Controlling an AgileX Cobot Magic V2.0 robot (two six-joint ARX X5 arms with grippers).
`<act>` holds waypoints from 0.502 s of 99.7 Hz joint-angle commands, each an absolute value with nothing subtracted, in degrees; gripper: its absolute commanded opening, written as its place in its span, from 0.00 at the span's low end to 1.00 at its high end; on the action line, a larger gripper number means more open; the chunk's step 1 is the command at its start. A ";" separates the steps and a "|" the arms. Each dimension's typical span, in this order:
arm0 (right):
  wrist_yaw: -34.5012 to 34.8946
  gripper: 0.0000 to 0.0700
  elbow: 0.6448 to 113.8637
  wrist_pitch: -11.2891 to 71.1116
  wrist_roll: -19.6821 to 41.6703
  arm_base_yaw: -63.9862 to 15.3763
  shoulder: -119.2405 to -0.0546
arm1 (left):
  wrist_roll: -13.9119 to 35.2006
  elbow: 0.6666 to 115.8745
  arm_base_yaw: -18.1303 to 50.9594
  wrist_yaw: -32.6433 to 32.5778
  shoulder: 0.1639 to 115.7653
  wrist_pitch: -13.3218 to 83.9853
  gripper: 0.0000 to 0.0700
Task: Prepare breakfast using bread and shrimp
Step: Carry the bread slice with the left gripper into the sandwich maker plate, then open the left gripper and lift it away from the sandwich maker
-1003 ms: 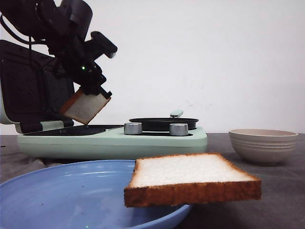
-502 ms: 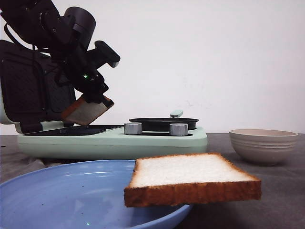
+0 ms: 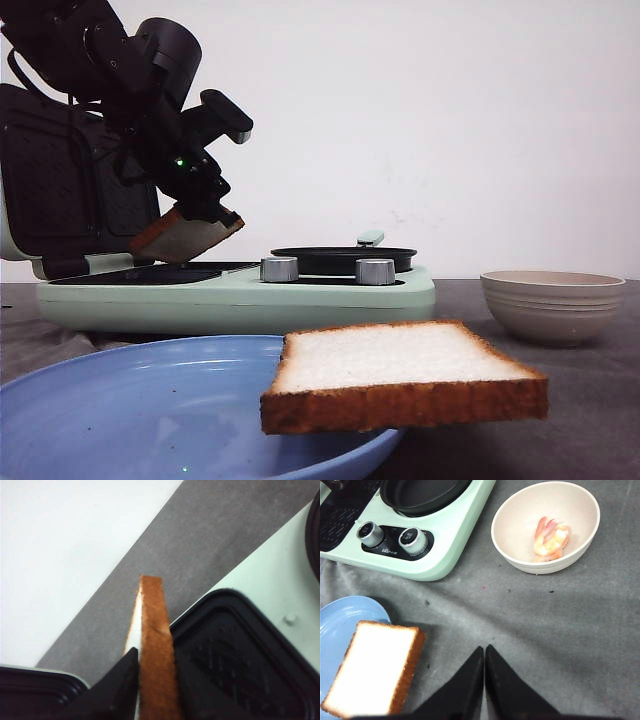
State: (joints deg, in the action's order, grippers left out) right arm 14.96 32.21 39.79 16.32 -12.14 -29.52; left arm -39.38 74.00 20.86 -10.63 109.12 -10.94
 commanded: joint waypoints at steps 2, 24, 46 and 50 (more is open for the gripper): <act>14.90 0.00 33.10 39.53 15.84 -12.19 -29.82 | -36.73 75.50 21.19 -10.44 110.61 -11.79 0.29; 14.90 0.00 33.10 39.51 15.81 -12.19 -29.82 | -35.03 75.50 22.06 -10.41 110.61 -12.14 0.49; 14.87 0.00 33.10 39.51 15.81 -12.19 -29.82 | -35.00 75.53 23.44 -10.39 110.28 -13.93 0.61; 14.87 0.00 33.10 39.53 15.81 -12.19 -29.82 | -34.85 75.53 23.73 -10.39 110.06 -14.31 0.67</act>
State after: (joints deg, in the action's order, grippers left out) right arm 14.96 32.21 39.81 16.32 -12.14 -29.52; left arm -35.66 74.00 23.16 -10.52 109.12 -13.17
